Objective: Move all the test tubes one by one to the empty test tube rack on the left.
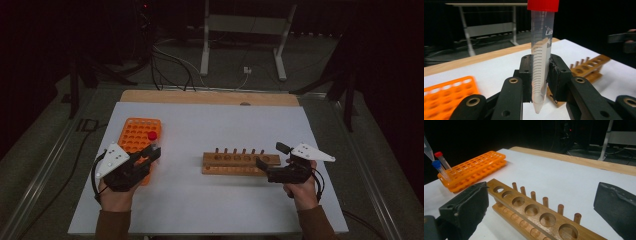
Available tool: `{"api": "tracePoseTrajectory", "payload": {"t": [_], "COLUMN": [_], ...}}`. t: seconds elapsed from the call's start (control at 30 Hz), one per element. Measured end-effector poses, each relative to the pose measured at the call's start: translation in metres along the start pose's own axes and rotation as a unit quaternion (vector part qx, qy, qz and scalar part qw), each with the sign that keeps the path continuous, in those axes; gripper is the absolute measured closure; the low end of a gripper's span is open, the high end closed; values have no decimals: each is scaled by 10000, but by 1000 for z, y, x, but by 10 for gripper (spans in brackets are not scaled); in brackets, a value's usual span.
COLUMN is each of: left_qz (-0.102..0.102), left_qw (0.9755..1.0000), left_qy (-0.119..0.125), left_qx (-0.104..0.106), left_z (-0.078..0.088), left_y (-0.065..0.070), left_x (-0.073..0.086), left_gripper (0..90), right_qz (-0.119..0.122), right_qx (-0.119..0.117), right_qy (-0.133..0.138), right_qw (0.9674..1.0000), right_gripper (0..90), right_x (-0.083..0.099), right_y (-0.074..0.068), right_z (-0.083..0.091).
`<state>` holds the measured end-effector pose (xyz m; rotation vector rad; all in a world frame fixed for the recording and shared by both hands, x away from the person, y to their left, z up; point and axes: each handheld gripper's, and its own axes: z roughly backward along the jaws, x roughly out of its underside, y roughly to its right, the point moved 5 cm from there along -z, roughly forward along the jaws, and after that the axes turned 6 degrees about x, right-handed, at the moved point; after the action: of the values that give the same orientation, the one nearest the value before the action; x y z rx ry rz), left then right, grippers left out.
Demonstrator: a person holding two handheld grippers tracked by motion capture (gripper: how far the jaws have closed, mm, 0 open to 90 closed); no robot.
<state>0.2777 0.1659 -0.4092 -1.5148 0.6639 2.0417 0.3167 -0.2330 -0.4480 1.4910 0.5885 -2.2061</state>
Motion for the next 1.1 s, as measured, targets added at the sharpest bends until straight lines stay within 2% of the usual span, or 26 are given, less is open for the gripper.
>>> {"api": "tracePoseTrajectory", "payload": {"t": [0.17,0.33,0.47,0.77,1.1], "left_qz": [51,71,69,210,307], "left_qw": [9995,9984,9969,9931,9882], "left_qy": [80,149,228,293,311], "left_qx": [-314,-539,-747,-1116,-1468], "left_z": [17,32,44,64,78], "left_y": [-15,-27,-36,-55,-72], "left_x": [2,4,8,23,38], "left_gripper": [749,749,749,749,749], "right_qz": [-33,-56,-44,-89,-84], "right_qx": [16,27,24,5,9], "right_qy": [-2,-8,-16,-33,-10], "right_qw": [10000,10000,10000,10000,10000], "right_gripper": [0,0,0,0,0], "right_x": [0,1,2,4,4], "right_y": [1,2,1,2,3], "right_z": [0,0,-1,-3,-2]}}
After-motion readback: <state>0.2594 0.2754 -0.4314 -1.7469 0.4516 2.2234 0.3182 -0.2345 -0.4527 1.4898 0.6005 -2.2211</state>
